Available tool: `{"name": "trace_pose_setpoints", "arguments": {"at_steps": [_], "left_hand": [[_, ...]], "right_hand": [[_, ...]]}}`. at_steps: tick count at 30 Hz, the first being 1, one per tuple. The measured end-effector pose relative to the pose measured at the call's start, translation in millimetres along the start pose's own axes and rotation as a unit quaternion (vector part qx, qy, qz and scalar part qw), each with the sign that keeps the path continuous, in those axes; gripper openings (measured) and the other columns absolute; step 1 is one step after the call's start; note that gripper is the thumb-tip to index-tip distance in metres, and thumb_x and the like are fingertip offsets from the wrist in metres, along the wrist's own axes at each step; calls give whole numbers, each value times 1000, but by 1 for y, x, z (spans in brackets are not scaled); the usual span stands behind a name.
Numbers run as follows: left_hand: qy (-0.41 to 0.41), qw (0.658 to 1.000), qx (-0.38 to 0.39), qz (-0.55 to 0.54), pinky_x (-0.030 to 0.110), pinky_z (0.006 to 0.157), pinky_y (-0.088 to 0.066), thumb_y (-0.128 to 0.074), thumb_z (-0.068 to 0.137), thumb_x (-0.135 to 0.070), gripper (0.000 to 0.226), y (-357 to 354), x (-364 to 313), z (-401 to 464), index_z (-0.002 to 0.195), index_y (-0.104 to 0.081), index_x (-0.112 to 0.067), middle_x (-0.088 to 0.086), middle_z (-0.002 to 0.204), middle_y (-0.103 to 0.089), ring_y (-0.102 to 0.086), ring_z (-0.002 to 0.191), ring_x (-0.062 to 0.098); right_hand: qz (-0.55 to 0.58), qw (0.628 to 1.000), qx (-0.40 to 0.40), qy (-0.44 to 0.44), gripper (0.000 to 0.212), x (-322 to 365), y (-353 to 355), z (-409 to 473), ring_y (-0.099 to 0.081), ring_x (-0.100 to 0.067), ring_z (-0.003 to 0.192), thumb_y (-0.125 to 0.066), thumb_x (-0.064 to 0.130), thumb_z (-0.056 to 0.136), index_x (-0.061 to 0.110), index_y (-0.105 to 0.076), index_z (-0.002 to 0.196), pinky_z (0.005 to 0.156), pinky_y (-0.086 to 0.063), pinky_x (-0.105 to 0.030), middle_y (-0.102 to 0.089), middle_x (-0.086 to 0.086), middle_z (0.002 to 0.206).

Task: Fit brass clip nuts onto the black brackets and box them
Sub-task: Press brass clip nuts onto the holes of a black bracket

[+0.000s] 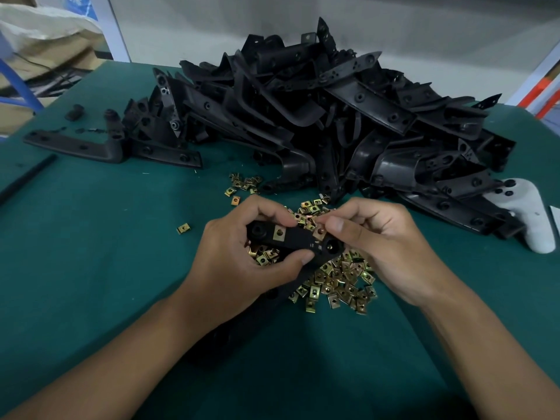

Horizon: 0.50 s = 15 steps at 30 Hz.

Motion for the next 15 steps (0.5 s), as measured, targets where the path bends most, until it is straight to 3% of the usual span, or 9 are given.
{"name": "trace_pose_setpoints", "arguments": {"at_steps": [3,7,12,15], "left_hand": [[-12,1000,7,2,16,80,-55,-84,75,-33,33,-1,-2,0,102,-65,-34,-18,96,-74,-73,88,5],[0,1000,18,-7,24,74,-58,-84,75,-31,29,-2,-1,-1,99,-66,-33,-14,93,-75,-73,83,10],[6,1000,-6,-9,25,72,-60,-83,76,-33,27,1,0,-1,98,-67,-33,-14,90,-76,-74,82,9],[10,1000,-19,-10,21,71,-57,-83,77,-37,27,1,2,0,98,-66,-36,-16,90,-75,-73,81,7]], "right_hand": [[-2,1000,7,-2,28,1,-2,0,-70,-4,84,-77,54,79,30,-80,93,78,-53,-17,-78,4,92],[-15,999,32,5,12,1,-6,-1,-68,0,81,-74,38,86,29,-80,92,73,-51,-13,-77,7,88],[3,998,59,9,26,2,-7,-3,-69,-3,85,-81,48,76,33,-79,98,74,-52,-15,-77,6,92],[-2,997,69,22,30,2,-10,-2,-70,-3,85,-85,27,75,32,-77,104,75,-54,-15,-76,8,94]]}}
Point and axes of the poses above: each hand's wrist, its own z-axis towards the middle knuckle, its own y-axis out of the back of the hand, x = y × z, the point moved 6 cm from there along z, towards the middle knuckle
